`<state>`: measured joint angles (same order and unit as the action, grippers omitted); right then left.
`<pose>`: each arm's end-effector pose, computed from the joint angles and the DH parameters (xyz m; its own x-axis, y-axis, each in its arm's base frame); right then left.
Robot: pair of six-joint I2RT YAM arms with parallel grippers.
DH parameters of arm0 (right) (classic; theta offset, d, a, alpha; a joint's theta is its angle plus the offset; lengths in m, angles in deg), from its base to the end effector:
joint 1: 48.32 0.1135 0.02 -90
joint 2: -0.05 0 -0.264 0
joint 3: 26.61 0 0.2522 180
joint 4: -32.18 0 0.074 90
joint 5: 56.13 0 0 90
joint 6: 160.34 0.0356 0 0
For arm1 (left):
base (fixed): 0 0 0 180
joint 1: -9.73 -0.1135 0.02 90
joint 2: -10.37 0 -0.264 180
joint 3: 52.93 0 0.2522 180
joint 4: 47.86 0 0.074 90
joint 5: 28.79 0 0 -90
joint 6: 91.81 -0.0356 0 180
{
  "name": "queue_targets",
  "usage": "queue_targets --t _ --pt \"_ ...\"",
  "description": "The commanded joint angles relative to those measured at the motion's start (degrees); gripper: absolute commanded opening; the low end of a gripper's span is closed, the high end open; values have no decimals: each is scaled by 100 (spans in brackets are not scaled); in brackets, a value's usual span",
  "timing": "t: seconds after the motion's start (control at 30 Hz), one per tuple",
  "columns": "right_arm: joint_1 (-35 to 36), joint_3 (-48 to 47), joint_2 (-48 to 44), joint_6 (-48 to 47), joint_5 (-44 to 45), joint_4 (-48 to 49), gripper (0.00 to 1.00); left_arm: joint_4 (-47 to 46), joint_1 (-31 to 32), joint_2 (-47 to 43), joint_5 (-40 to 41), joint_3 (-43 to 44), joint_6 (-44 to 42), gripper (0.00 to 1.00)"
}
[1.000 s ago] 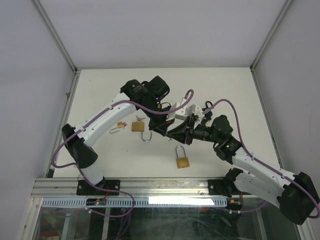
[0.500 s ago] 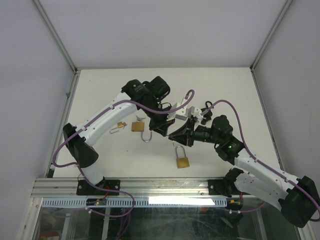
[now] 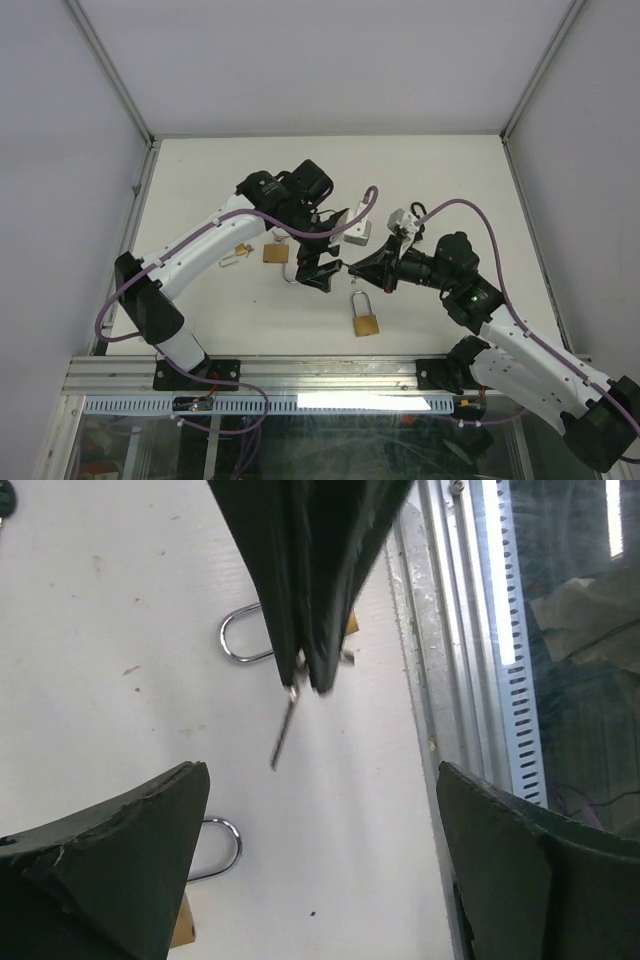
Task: Unlock with the key
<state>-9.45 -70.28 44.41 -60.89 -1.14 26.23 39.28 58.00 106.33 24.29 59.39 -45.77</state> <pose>0.1319 0.1326 0.2831 -0.2460 -0.0256 -0.9689 -0.9299 0.2882 0.2285 0.1991 -0.2554 0.3504 0.0531 0.7742 -0.6307 0.9605 -0.2123 -0.1798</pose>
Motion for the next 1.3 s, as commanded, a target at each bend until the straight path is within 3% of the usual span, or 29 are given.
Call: queue_targets --t 0.0,0.1,0.2,0.3,0.43,0.73,1.07,1.27 --pt "-427 -147 -559 480 399 -405 0 -1389 -167 -929 -142 -706 -391 99" --pt "-941 -305 -807 804 835 -1015 0 -2280 -210 -1250 -124 -1484 -903 99" --pt "-1770 -758 -634 1112 989 -2047 0 -2487 -110 -1271 -684 -2199 -2701 99" --pt "-2638 -1338 -168 988 688 -3031 0 -1417 425 -630 -389 -2134 -5547 99" --pt "-3304 -1639 -3 749 819 -3562 0 -458 837 728 -436 -1142 -6912 99" --pt "-3616 -1633 -117 506 588 -3857 0 113 1532 2562 194 518 -7082 99" --pt "-3616 -1580 -291 436 473 -3945 0 506 1764 3160 921 573 -6911 99" --pt "-3616 -1622 -329 358 426 -4018 0 7 1833 3410 1017 642 -6470 99"
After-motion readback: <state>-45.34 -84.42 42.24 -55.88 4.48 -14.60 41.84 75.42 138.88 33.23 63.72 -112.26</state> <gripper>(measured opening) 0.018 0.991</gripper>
